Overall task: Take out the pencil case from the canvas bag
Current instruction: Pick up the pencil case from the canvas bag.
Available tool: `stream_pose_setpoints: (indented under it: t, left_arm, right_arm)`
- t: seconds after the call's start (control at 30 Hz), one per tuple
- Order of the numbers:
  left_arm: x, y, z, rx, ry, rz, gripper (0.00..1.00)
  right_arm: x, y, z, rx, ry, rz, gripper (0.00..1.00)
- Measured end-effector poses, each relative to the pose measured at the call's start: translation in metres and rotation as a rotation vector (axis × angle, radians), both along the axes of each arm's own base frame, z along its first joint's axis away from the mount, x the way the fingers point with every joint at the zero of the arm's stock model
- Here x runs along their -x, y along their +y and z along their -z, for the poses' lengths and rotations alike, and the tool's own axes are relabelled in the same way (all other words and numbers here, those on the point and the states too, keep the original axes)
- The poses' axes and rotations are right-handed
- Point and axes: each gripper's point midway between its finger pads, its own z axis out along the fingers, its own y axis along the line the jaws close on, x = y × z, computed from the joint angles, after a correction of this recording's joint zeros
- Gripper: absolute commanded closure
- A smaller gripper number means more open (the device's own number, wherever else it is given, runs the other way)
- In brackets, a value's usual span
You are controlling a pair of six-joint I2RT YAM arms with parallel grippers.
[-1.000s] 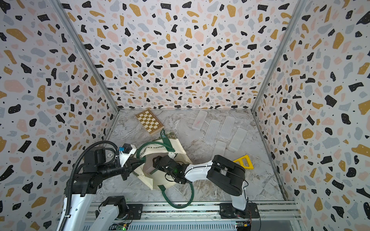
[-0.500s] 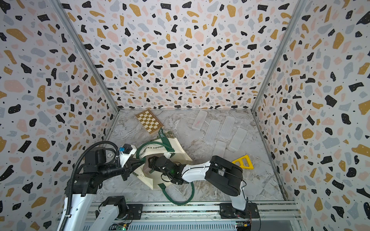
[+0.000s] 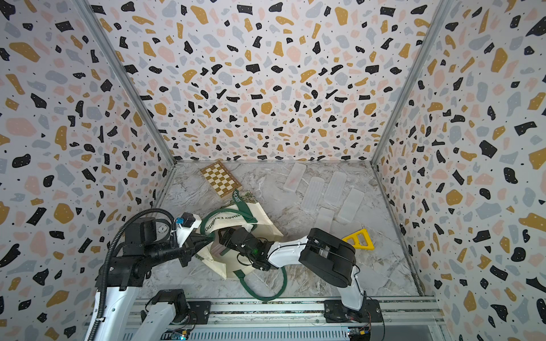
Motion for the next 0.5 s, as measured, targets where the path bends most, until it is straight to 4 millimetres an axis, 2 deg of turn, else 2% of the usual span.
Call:
stream_pose_setpoints:
  t: [0.2, 0.5]
  left_arm:
    - [0.000, 0.000, 0.001, -0.001, 0.002, 0.001, 1.00]
    - [0.000, 0.000, 0.002, -0.001, 0.003, 0.002, 1.00]
  right_arm:
    - [-0.008, 0.002, -0.006, -0.013, -0.031, -0.016, 0.19]
    - [-0.010, 0.010, -0.030, -0.030, -0.141, -0.080, 0.19]
